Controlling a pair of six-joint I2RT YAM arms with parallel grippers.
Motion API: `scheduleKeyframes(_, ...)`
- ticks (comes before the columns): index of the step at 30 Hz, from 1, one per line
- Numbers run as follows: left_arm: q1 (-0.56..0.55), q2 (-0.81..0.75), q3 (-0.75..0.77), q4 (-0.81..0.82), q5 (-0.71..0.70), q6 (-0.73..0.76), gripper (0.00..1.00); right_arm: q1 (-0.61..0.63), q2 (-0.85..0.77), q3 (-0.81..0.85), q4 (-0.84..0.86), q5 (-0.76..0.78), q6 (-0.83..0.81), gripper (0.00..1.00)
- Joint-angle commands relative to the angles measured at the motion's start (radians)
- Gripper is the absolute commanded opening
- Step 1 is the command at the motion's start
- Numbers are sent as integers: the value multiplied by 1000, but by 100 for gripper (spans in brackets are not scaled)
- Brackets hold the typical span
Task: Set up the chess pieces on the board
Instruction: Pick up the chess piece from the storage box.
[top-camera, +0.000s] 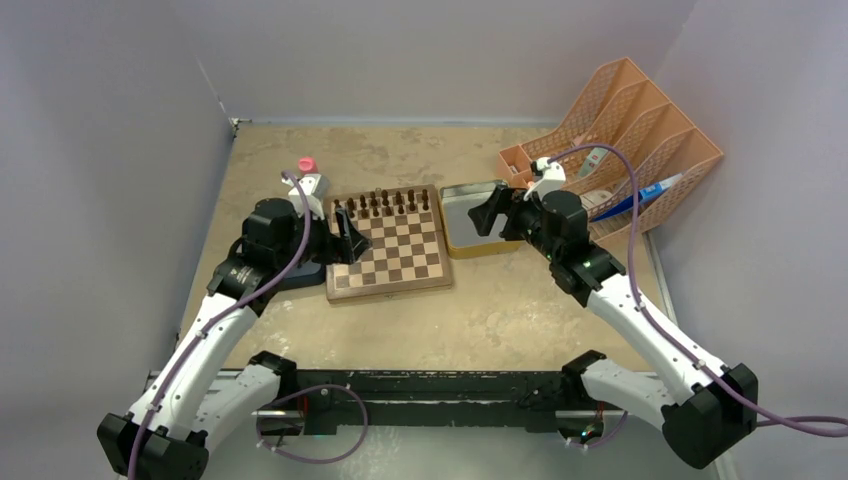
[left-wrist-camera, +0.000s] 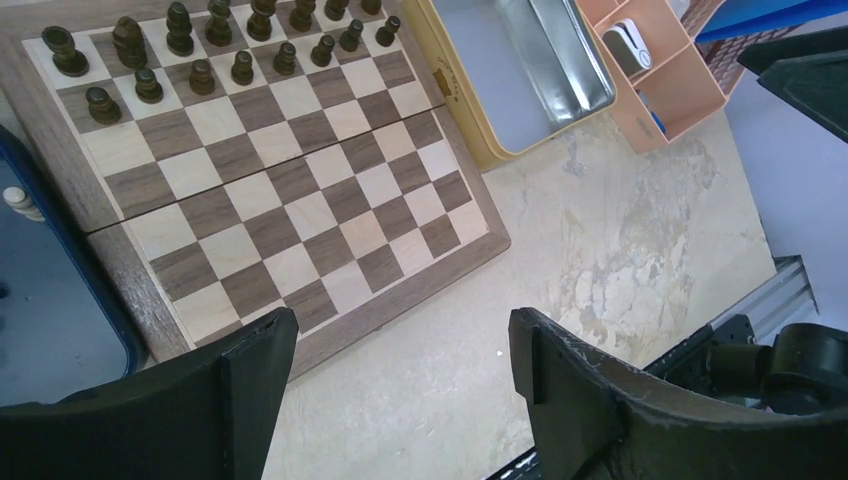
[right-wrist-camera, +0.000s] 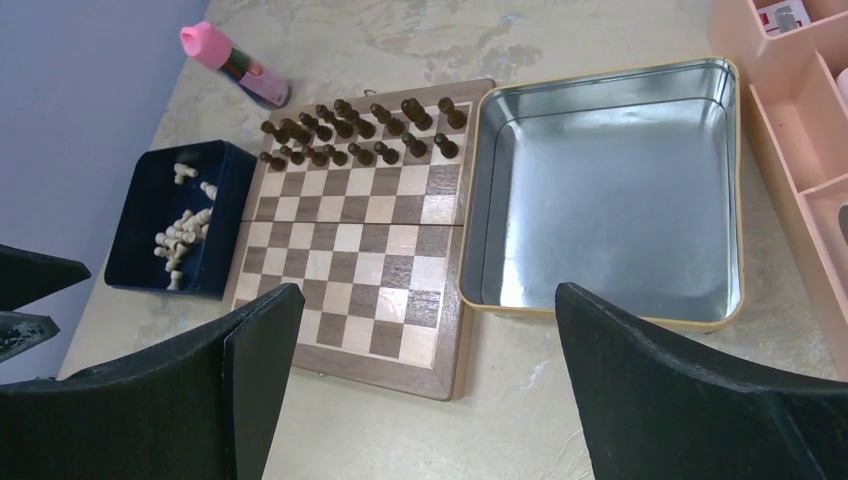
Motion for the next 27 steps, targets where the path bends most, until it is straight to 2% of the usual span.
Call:
scheduleKeyframes(1, -7, -18, 0, 14, -48, -10, 77, 7, -31, 8, 26, -14, 12, 99)
scheduleKeyframes(7, -5, -7, 2, 13, -135, -26, 77, 8, -51, 3, 29, -25, 13, 99)
scheduleKeyframes(13, -1, 73, 46, -29, -441, -145, 75, 7, -67, -11, 33, -47, 17, 99)
scheduleKeyframes(16, 18, 154, 113, -111, -544, -205, 68, 8, -86, -12, 31, -57, 14, 99)
scheduleKeyframes(19, 100, 211, 164, -151, -546, -253, 61, 7, -106, -12, 30, -67, 7, 99)
scheduleKeyframes(23, 268, 244, 163, -136, -466, -301, 55, 7, -135, -18, 28, -88, -4, 99)
scheduleKeyframes(27, 289, 269, 144, -138, -556, -392, 52, 7, -160, -26, 32, -106, -19, 99)
